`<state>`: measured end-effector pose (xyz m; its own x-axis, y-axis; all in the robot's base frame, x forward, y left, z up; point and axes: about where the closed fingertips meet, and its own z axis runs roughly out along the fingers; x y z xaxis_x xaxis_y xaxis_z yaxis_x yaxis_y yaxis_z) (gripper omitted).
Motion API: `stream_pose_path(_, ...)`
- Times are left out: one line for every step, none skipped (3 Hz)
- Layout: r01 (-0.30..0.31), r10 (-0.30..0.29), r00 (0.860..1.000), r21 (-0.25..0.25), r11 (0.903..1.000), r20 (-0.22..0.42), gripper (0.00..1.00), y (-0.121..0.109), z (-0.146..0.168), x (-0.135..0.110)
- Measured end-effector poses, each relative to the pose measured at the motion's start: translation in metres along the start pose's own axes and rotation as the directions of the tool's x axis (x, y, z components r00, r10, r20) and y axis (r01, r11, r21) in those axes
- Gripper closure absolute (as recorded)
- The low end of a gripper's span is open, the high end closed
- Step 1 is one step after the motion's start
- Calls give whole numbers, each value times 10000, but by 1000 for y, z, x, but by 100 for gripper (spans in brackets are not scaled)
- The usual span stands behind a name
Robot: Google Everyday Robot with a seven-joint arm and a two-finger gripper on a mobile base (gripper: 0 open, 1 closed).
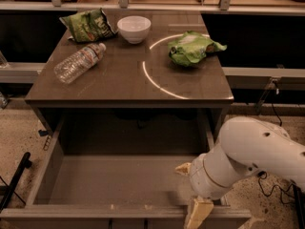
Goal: Close top drawer
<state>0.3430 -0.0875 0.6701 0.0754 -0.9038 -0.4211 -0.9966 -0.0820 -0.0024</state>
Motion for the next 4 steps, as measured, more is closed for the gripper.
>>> stream_pose_path(-89, 89, 9999, -19, 10000, -102, 25, 0, 1, -1)
stream_pose_path(-190, 191, 9997, 88, 9998, -130, 23, -8, -2, 0)
stream_pose_path(-307, 309, 9995, 210, 9993, -114, 23, -15, -5, 2)
stream_pose_path(-400, 403, 9991, 355, 9986, -90, 24, -24, -7, 3)
